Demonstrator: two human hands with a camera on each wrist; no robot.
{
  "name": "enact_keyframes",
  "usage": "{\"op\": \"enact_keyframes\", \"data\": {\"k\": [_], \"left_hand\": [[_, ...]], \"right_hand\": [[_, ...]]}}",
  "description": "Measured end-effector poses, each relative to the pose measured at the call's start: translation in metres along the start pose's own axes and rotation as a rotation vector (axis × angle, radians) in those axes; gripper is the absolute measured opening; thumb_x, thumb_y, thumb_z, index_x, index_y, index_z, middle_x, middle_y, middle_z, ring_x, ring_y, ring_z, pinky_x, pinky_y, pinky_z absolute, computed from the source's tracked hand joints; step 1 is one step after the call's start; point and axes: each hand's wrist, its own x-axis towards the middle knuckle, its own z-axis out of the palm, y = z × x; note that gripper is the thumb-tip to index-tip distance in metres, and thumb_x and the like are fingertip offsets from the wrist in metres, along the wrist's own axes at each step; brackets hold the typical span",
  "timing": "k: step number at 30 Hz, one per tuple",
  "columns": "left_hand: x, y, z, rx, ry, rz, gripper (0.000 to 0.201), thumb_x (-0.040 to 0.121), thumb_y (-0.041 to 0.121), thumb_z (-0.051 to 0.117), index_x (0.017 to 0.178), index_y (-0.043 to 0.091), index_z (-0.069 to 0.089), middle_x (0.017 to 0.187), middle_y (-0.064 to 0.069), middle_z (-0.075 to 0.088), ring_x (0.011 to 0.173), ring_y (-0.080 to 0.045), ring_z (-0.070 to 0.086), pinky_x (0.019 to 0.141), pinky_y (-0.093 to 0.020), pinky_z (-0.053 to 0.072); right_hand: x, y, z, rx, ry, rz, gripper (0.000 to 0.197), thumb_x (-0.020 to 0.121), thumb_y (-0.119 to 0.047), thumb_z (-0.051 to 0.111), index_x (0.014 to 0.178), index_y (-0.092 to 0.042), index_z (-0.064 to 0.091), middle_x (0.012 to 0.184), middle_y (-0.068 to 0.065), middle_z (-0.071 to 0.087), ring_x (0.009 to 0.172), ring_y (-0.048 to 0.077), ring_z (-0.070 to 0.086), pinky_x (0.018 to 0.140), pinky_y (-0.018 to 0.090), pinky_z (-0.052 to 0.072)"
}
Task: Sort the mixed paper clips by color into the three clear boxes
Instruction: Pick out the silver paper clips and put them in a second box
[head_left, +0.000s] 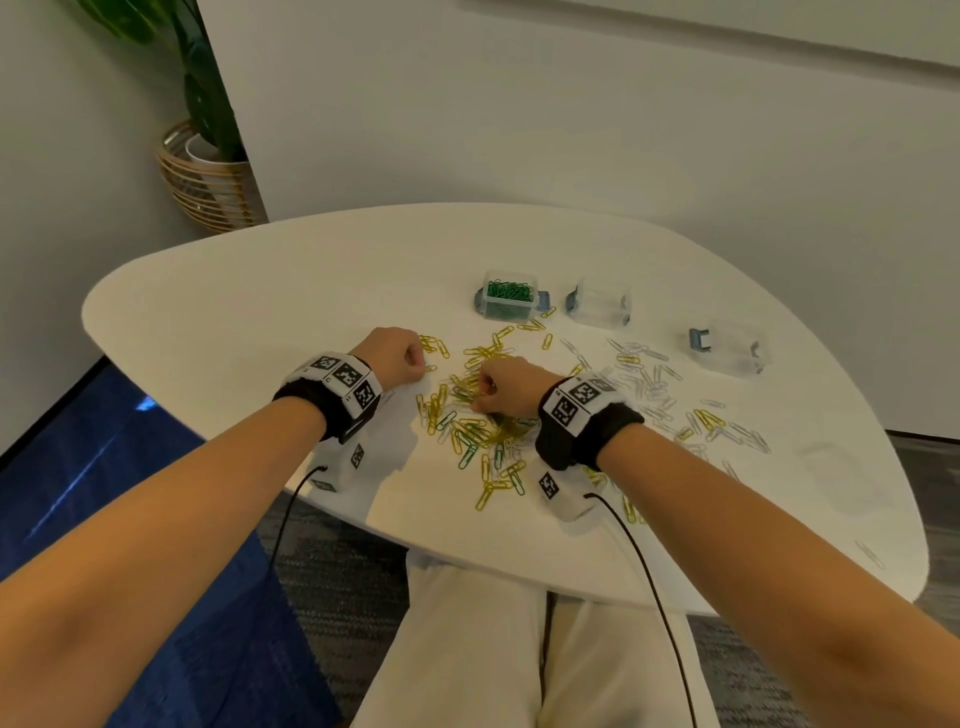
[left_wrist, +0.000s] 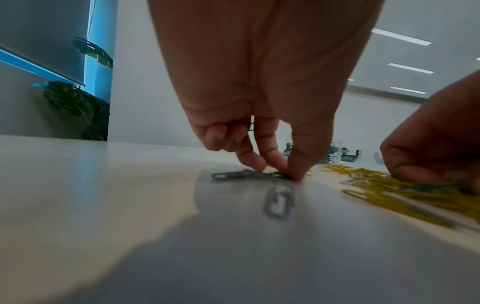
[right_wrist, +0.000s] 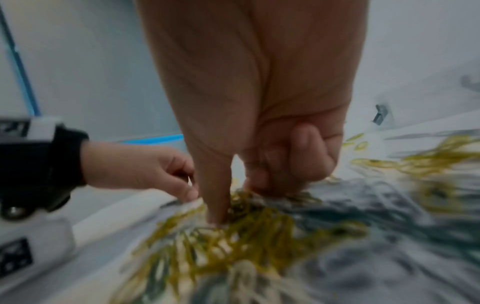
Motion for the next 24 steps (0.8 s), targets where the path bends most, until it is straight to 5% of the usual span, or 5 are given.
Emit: {"op": "enact_keyframes", "data": {"k": [5,8,12,17,24], "left_hand": [[-0.007,-0.001,0.005,-0.318,0.104,0.019,0.009,0.085,0.013,0.065,0.081,0.015,0.057,0.084,0.003,0.059,0.080,-0.016,0.052,0.063,-0.020,0.038],[-0.008,-0.004,0.002,-0.415,0.172,-0.053,0.006,0.087,0.016,0.063,0.091,0.015,0.059,0.086,-0.002,0.060,0.082,-0.018,0.054,0.064,-0.023,0.039],[-0.002,-0.002,0.002,-0.165,0.220,-0.079,0.018,0.086,0.016,0.065,0.103,0.011,0.061,0.093,-0.006,0.051,0.087,-0.020,0.049,0.078,-0.029,0.040],[0.008,0.022,0.006,0.119,0.009,-0.024,0.021,0.080,0.022,0.072,0.099,0.012,0.069,0.097,0.000,0.057,0.100,-0.023,0.056,0.084,-0.029,0.041],[-0.002,0.029,0.000,0.133,-0.045,-0.031,0.006,0.080,0.012,0.066,0.085,0.007,0.066,0.097,-0.012,0.068,0.094,-0.028,0.062,0.083,-0.037,0.051]], "right_hand": [[-0.017,0.028,-0.010,0.221,0.105,0.055,0.029,0.099,-0.028,0.046,0.110,-0.005,0.061,0.103,0.006,0.061,0.087,0.017,0.053,0.077,0.028,0.041],[-0.026,0.048,-0.014,0.304,0.183,0.153,0.029,0.096,-0.026,0.052,0.121,-0.012,0.054,0.107,0.003,0.056,0.089,0.017,0.053,0.077,0.027,0.040],[-0.032,0.048,-0.007,0.378,0.263,0.157,0.024,0.092,-0.023,0.058,0.113,-0.012,0.059,0.104,0.003,0.057,0.081,0.013,0.054,0.066,0.023,0.042],[-0.005,0.001,0.010,0.296,0.210,0.039,0.023,0.089,-0.028,0.062,0.103,-0.010,0.062,0.106,0.005,0.061,0.093,0.018,0.053,0.074,0.026,0.040],[0.020,-0.019,0.008,0.062,0.135,0.023,0.010,0.092,-0.017,0.053,0.094,-0.007,0.054,0.100,0.013,0.060,0.094,0.028,0.056,0.078,0.035,0.045]]}}
